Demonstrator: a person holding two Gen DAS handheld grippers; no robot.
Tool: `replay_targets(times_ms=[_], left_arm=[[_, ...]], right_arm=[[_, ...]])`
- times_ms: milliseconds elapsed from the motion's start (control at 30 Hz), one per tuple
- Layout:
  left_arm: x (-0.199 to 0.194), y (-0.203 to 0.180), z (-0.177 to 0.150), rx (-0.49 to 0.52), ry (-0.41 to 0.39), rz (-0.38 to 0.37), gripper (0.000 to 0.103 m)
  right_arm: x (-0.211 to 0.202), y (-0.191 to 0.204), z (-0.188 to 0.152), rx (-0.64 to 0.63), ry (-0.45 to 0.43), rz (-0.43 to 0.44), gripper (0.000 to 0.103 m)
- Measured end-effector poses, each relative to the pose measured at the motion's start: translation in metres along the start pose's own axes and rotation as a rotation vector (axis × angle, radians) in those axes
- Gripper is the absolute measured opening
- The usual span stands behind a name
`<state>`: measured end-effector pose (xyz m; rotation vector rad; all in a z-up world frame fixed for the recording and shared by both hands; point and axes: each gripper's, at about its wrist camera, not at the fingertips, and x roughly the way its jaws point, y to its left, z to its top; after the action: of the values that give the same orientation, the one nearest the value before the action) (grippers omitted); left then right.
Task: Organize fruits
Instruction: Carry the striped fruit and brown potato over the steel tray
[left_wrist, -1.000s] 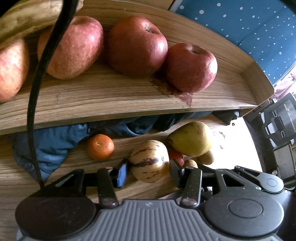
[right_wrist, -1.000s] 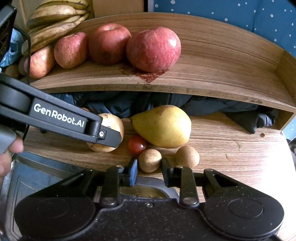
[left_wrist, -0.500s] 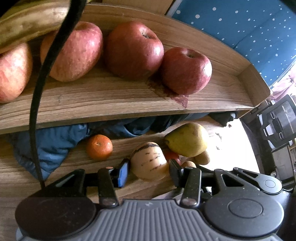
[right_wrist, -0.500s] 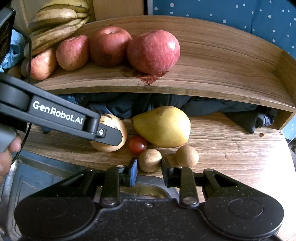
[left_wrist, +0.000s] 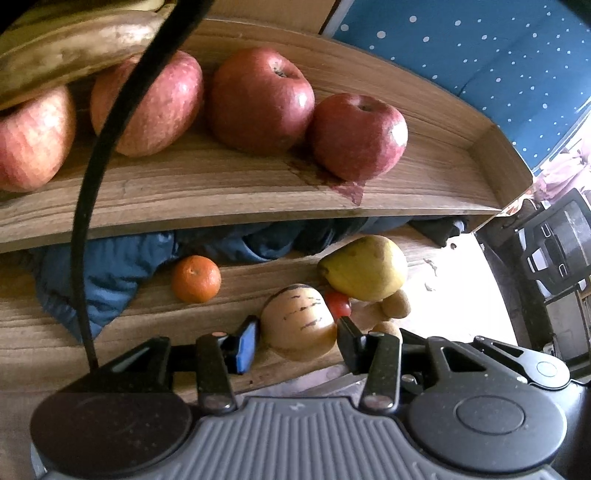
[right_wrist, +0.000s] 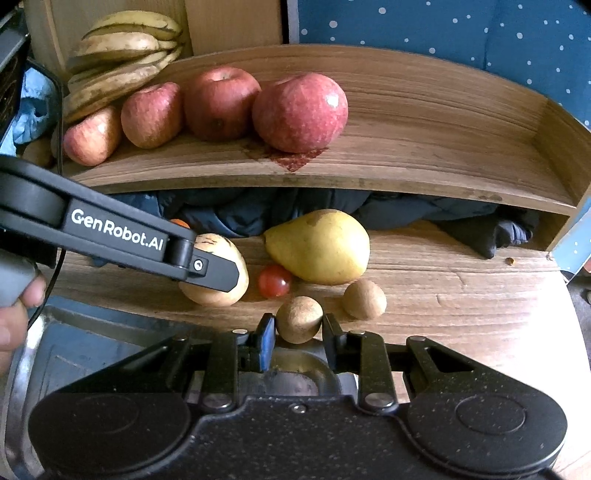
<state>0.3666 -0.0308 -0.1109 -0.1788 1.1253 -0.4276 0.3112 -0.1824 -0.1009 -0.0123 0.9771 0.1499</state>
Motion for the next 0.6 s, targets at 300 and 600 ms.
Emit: replay_targets(times_ms=[300,600], left_arm=[[-0.012,-0.006,-0.008,0.008,-0.015,-0.001,0.050],[-0.020,-0.017,-0.022,0.017,-0.016,-0.006,0.050]], right_arm=[[-0.013,0.000,-0.006,-0.003,-0.019,0.006,0.029],[-0.030,0.001,-0.015,-0.001,-0.023,0.013,0.029]])
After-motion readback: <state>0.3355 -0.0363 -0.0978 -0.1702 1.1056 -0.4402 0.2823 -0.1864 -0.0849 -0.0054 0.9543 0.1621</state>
